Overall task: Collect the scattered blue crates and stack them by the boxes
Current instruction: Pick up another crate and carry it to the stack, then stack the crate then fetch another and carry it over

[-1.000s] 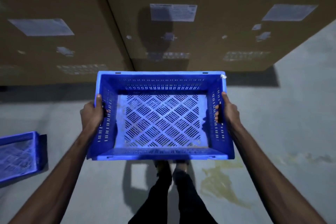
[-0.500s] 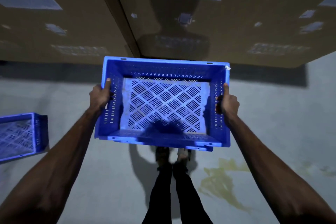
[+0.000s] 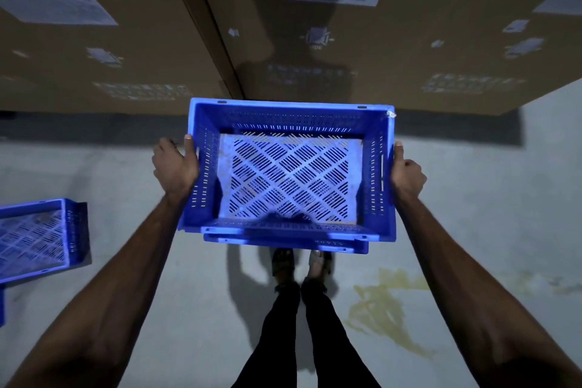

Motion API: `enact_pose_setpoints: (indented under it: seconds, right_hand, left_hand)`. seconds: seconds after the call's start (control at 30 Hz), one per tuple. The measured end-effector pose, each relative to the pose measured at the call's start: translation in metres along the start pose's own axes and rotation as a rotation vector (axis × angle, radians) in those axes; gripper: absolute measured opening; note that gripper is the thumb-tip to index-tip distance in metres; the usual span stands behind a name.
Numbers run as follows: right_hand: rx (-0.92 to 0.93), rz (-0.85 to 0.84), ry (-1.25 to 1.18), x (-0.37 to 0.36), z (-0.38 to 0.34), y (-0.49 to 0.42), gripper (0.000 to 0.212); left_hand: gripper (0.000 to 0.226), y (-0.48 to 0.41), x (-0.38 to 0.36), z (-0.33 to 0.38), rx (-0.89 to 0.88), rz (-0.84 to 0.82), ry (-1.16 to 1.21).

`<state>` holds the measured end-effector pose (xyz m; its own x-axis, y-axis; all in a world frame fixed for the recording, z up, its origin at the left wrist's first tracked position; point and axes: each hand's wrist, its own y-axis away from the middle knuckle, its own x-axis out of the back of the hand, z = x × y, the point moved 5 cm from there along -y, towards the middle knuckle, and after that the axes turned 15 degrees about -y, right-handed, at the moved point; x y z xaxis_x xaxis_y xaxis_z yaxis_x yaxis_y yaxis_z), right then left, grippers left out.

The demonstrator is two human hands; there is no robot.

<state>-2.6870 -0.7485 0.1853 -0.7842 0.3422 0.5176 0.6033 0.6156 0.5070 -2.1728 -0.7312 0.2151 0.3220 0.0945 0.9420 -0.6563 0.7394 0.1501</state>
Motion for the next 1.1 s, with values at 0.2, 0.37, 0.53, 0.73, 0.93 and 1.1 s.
enact_pose_setpoints:
  seconds: [0.2,0.37,0.53,0.73,0.93,1.1]
  right_hand:
    - [-0.009,0.145,-0.108,0.050,0.029,0.043,0.058]
    - [0.206,0.179,-0.074,0.081,0.064,0.126,0.027]
    - [0.272,-0.032,0.034,0.077,0.136,0.196,0.017]
    - [0.149,-0.237,0.107,0.084,0.232,0.242,0.020]
    - [0.110,-0.390,0.251,0.093,0.273,0.267,0.023]
    - [0.486,-0.476,0.307,0.054,0.199,0.263,0.015]
  left_hand:
    - [0.020,0.085,0.010,-0.018,-0.205,-0.007,0.150]
    - [0.024,0.191,0.004,-0.046,-0.294,-0.226,0.256]
    - [0.034,0.285,-0.035,-0.092,-0.330,-0.702,0.249]
    - [0.014,0.368,-0.038,-0.136,-0.385,-0.760,0.117]
    - [0.016,0.397,-0.020,-0.154,-0.338,-0.698,0.173]
    - [0.007,0.358,-0.008,-0.123,-0.532,-0.502,0.032]
